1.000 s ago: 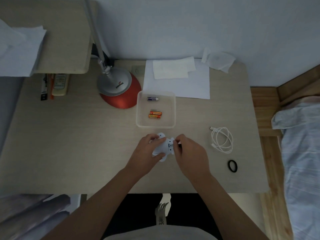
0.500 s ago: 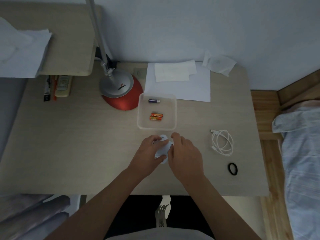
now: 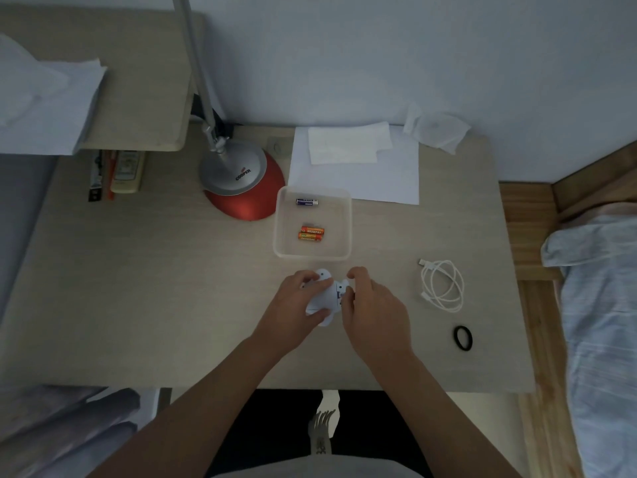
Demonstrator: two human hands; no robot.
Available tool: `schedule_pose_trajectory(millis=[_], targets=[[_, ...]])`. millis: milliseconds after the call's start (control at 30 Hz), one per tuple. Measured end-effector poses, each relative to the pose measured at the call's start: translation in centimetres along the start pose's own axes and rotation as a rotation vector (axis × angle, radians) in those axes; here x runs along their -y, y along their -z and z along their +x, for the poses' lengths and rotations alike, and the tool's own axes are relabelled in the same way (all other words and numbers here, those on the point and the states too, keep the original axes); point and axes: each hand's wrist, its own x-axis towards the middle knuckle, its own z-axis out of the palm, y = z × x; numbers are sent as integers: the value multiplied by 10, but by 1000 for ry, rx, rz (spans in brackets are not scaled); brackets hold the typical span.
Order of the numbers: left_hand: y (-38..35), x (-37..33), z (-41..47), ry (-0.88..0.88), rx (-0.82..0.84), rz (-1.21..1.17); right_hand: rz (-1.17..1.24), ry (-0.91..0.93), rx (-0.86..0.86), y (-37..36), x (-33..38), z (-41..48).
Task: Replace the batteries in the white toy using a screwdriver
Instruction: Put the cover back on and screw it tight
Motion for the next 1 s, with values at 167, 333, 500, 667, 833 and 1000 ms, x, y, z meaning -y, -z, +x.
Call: schedule_pose_trajectory(millis=[167,333,500,667,833,1000], targets=[[1,2,-1,2,3,-10,134,-7,15,4,4,-2],[0,1,-1,9,6,-21,16,3,11,2,1,0],[0,1,0,2,2,-4,-69,-27,9,1,-1,3],[1,1,0,10,-4,-9,116,-35,68,5,2,3],[1,1,1,6,-1,-18,74,-24,50,3,2,2],[1,4,2,-3,13,-11,2,-48,56,2,-2,6]])
